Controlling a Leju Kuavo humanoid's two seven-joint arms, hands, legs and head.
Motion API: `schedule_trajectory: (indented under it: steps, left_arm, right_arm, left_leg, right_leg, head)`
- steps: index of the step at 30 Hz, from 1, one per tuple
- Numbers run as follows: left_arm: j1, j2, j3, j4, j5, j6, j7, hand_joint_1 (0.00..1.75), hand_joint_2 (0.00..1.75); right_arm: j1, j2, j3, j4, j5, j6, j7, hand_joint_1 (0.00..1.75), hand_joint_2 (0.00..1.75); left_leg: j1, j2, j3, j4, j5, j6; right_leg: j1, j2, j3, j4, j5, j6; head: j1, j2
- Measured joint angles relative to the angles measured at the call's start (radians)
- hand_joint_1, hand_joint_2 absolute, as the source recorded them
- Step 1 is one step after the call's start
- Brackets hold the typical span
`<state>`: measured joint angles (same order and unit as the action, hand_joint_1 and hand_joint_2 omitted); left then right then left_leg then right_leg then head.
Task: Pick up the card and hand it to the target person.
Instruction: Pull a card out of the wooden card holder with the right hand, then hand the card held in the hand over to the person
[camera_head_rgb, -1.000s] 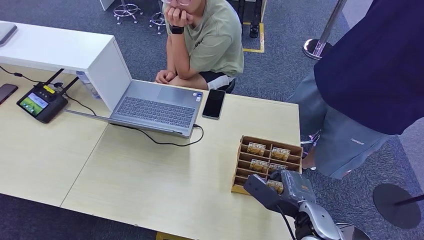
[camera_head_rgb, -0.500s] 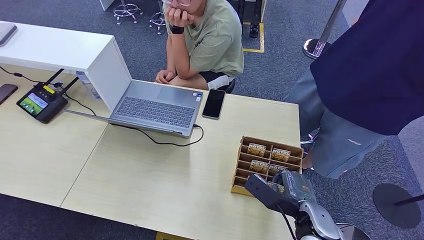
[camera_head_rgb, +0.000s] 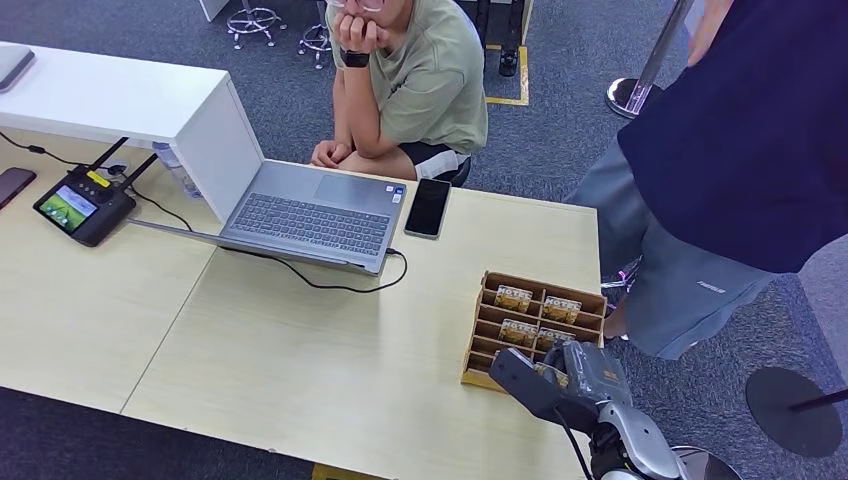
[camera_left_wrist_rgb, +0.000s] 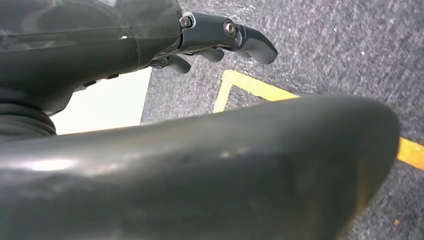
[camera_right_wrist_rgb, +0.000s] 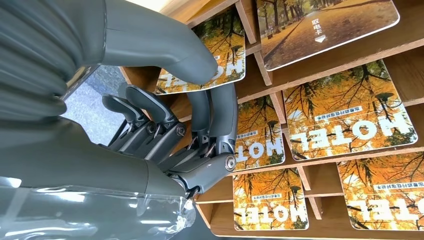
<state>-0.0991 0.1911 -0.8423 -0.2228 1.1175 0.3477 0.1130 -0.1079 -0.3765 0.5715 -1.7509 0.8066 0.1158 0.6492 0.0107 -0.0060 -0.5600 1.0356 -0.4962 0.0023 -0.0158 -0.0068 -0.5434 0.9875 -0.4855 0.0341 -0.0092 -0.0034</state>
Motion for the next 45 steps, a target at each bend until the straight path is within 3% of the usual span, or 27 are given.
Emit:
schedule_trajectory:
  steps: [13,18,24,31,45]
  left_arm:
    - [0.000,0.005,0.000,0.000,0.000,-0.014,-0.017,0.00,0.00]
    - [0.000,0.005,0.001,0.000,0.014,-0.011,-0.008,0.00,0.00]
    - [0.001,-0.001,0.000,0.000,0.010,-0.006,0.009,0.00,0.00]
    - [0.004,-0.012,0.000,0.000,-0.006,-0.016,0.020,0.00,0.00]
    - [0.004,-0.021,0.000,0.000,-0.004,-0.040,0.014,0.00,0.00]
  right_arm:
    - [-0.003,0.000,0.000,0.004,0.000,-0.005,-0.003,1.68,1.75]
    - [-0.001,0.000,-0.002,0.002,0.076,-0.087,-0.031,1.68,1.75]
    - [0.040,0.008,-0.056,-0.080,0.293,-0.325,-0.169,1.68,1.75]
    - [0.124,0.066,-0.170,-0.240,0.238,-0.547,-0.443,1.68,1.75]
    - [0.173,0.126,-0.257,-0.330,0.188,-0.576,-0.499,1.68,1.75]
  left_leg:
    - [0.000,0.000,0.000,0.000,0.000,0.000]
    - [0.000,0.000,0.000,0.000,0.000,0.000]
    - [0.000,0.000,0.000,0.000,0.000,0.000]
    - [0.000,0.000,0.000,0.000,0.000,0.000]
    - [0.000,0.001,0.000,0.000,0.000,0.000]
  right_leg:
    - [0.000,0.000,0.000,0.000,0.000,0.000]
    - [0.000,0.000,0.000,0.000,0.000,0.000]
    - [0.000,0.000,0.000,0.000,0.000,0.000]
    - [0.000,0.000,0.000,0.000,0.000,0.000]
    - [0.000,0.001,0.000,0.000,0.000,0.000]
  head:
    - [0.000,0.000]
    - [0.000,0.000]
    - [0.000,0.000]
    - [0.000,0.000]
    - [0.000,0.000]
